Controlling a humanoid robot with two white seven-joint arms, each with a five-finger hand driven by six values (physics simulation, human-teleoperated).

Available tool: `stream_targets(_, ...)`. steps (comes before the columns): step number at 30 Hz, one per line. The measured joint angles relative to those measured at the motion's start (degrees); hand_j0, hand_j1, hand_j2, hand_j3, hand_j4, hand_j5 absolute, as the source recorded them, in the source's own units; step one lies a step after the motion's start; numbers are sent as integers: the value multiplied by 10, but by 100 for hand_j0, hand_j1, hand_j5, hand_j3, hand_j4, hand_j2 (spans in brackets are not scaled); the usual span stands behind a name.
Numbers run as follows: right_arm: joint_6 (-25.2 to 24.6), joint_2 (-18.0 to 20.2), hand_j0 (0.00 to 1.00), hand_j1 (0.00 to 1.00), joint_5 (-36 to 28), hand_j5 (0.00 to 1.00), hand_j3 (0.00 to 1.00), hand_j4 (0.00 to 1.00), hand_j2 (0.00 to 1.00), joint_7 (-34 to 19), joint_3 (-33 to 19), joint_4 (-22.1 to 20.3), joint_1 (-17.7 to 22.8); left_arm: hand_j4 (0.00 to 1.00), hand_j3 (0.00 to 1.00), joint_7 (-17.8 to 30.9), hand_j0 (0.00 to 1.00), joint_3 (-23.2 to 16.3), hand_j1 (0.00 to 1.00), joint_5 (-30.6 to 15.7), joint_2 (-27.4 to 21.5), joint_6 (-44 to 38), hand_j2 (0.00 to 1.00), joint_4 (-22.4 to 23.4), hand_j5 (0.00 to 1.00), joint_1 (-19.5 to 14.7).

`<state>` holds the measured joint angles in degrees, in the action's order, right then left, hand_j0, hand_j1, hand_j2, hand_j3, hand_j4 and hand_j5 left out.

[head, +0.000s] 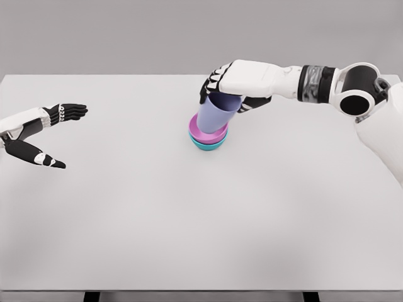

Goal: Stacking bowl and cup with both arms

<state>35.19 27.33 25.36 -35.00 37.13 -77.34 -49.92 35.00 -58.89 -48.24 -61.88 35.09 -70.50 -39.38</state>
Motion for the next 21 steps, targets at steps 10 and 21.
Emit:
stream_targets(10, 0, -9, 66, 66, 8, 66, 66, 66, 66, 0, 13, 14, -1, 100, 100, 0, 100, 1, 100, 0, 5, 0, 100, 0, 100, 0)
stream_targets(21, 0, -18, 66, 66, 16, 66, 66, 66, 66, 0, 16, 30, -8, 100, 100, 0, 100, 1, 100, 0, 6, 0, 100, 0, 100, 0)
